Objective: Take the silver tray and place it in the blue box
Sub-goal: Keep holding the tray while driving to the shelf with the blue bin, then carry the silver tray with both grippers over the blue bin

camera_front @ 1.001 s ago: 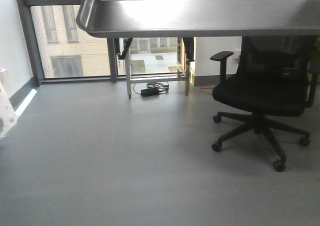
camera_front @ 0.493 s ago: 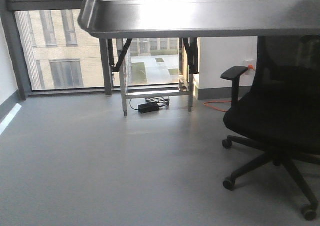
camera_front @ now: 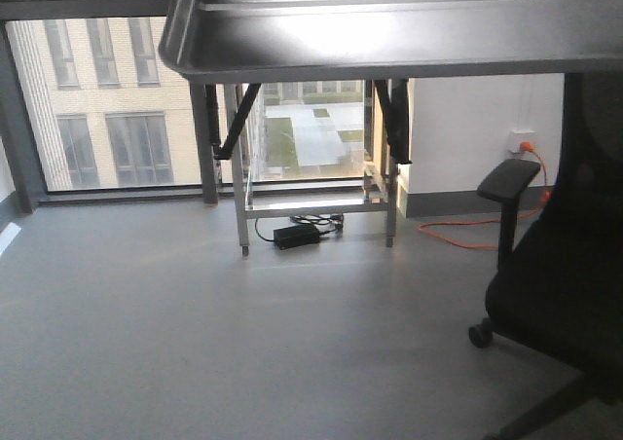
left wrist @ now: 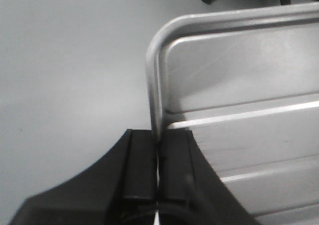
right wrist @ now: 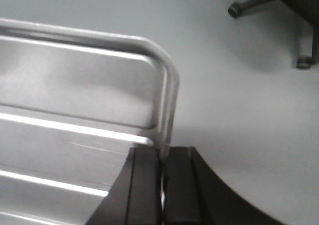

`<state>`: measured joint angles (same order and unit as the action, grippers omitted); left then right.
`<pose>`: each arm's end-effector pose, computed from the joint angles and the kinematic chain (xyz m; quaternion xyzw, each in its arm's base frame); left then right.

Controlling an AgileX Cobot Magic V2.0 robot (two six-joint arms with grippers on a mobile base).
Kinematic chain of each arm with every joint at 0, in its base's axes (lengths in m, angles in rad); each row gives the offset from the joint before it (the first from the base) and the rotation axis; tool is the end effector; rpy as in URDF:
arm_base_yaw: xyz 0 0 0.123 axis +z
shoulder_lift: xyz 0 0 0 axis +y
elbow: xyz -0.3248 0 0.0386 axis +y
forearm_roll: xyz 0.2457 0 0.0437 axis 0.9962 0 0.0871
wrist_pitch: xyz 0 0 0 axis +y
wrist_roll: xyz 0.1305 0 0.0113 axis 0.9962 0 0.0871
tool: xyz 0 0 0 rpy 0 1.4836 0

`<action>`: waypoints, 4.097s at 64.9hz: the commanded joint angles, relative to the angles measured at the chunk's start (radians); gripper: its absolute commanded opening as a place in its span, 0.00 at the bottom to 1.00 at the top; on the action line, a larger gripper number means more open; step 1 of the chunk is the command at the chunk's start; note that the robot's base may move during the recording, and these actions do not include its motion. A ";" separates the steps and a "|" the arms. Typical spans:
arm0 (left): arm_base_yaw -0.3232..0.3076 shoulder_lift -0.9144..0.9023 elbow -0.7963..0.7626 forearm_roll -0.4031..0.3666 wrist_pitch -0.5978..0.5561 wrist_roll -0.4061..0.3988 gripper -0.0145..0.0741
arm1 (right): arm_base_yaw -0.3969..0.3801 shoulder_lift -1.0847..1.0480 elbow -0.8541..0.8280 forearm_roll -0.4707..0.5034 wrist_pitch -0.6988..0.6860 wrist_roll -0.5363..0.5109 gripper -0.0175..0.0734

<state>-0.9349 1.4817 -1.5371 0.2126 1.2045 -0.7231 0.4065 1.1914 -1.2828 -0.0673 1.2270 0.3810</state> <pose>0.2083 -0.2387 0.3955 0.1135 0.9557 -0.1133 0.2468 0.2067 0.0799 0.3916 -0.0151 0.9654 0.0681 0.2512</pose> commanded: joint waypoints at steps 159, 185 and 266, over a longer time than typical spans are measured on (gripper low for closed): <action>-0.001 -0.033 -0.025 0.025 0.093 0.027 0.05 | -0.003 -0.026 -0.040 -0.050 -0.051 -0.015 0.25; -0.001 -0.033 -0.025 0.025 0.093 0.027 0.05 | -0.003 -0.026 -0.040 -0.050 -0.051 -0.015 0.25; -0.001 -0.033 -0.025 0.025 0.091 0.027 0.05 | -0.003 -0.026 -0.040 -0.050 -0.051 -0.015 0.25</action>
<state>-0.9349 1.4836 -1.5371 0.2126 1.2042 -0.7231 0.4065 1.1914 -1.2828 -0.0721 1.2270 0.3810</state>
